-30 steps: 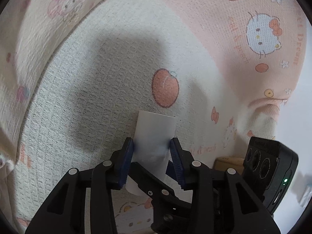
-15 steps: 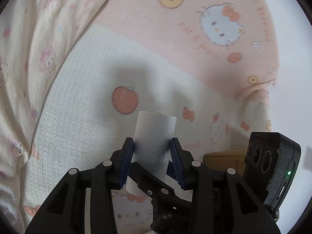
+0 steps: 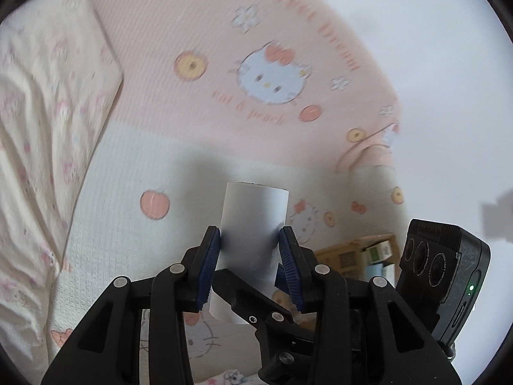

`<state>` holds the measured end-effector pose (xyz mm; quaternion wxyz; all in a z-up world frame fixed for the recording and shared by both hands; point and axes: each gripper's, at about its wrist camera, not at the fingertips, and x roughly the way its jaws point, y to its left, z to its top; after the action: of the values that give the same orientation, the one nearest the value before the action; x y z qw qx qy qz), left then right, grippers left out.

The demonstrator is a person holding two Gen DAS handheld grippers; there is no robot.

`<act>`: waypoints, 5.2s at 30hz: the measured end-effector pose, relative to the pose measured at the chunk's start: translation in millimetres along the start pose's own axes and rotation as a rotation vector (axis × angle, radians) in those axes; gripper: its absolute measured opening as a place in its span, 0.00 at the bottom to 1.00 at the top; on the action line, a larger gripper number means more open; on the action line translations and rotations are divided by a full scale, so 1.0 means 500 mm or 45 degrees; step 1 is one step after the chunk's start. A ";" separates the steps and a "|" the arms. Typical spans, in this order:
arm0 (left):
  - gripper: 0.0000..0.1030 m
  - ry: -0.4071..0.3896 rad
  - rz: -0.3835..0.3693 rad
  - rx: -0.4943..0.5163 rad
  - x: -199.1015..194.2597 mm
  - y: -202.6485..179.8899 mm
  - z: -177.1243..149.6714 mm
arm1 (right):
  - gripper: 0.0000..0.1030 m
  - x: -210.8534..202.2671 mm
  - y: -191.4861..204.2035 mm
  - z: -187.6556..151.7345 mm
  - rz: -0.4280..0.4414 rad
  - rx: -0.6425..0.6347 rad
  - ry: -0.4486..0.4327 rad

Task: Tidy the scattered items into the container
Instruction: 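Lift the held tube and carry it over the cardboard box, then lower the tube into the box onto the other tubes and open both grippers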

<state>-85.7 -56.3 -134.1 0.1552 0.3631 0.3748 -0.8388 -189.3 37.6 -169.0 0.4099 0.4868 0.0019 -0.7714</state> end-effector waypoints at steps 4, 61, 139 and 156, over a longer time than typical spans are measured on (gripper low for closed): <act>0.41 -0.063 -0.022 0.062 -0.056 -0.051 0.002 | 0.42 -0.097 0.022 0.007 0.003 -0.046 -0.088; 0.39 0.629 -0.196 0.351 0.357 -0.591 -0.170 | 0.42 -0.520 -0.444 -0.169 -0.310 0.487 -0.246; 0.32 0.840 0.209 0.078 0.490 -0.426 -0.119 | 0.36 -0.299 -0.511 -0.149 -0.445 0.435 0.066; 0.38 0.867 0.386 0.286 0.529 -0.500 -0.183 | 0.57 -0.442 -0.493 -0.237 -0.573 0.319 0.094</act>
<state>-356.0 182.4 -238.6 0.1035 0.6867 0.2526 -0.6738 -214.9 388.4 -162.8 0.1640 0.5490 0.0295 -0.8190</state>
